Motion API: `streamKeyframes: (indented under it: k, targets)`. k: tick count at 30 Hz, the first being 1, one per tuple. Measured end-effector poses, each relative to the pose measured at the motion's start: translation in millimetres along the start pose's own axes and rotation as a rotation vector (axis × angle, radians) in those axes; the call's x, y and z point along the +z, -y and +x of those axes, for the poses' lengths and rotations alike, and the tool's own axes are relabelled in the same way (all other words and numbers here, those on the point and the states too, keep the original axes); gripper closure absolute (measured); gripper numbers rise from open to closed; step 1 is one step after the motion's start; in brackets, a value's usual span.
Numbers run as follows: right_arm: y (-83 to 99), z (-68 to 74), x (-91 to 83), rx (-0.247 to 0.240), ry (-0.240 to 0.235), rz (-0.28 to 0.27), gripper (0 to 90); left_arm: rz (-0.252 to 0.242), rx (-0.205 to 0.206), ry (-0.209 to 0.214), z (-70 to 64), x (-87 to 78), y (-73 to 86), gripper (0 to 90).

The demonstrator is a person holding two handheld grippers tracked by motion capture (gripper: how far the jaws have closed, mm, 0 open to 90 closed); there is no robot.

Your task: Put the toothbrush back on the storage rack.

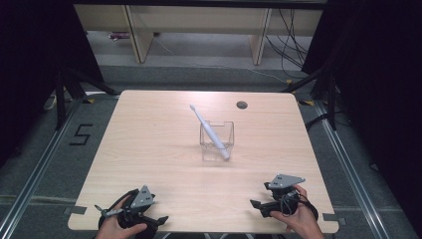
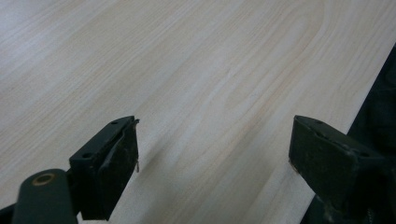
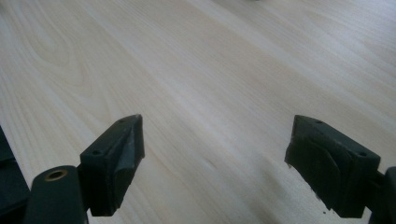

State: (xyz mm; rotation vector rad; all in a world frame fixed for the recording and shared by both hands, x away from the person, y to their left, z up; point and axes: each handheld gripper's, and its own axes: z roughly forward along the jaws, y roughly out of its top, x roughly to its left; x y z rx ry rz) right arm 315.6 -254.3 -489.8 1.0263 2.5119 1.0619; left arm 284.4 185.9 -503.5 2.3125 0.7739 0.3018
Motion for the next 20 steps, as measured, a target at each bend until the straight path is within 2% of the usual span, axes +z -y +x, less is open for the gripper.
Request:
streamKeyframes:
  k: [3,5,10,15,16,18,20]
  targets:
    - [-0.7,0.7,-0.8,0.008,0.0,-0.001,19.0,0.0,-0.007,0.01,-0.4,-0.2,-0.4,15.2]
    - [-0.3,0.9,-0.5,0.007,-0.004,0.001,19.0,-0.001,-0.011,-0.004,-0.6,-0.3,-0.1,15.2]
    - [-0.8,0.5,0.0,-0.005,-0.018,0.002,19.0,-0.003,-0.011,-0.003,-0.7,-0.5,0.1,15.2]
    - [-0.2,1.3,-0.5,0.016,-0.012,0.01,19.0,-0.002,-0.012,-0.004,-0.6,-0.4,-0.1,15.2]
    - [-0.3,0.7,-0.2,-0.002,-0.011,0.008,19.0,-0.009,-0.015,-0.006,-1.3,-0.5,0.1,15.2]
    - [-0.3,0.4,0.4,-0.008,-0.016,0.006,19.0,-0.009,-0.015,-0.006,-1.2,-0.4,0.1,15.2]
    - [-0.4,1.0,0.7,0.001,-0.015,0.011,19.0,0.004,-0.012,-0.004,-0.5,-0.7,-0.3,15.2]
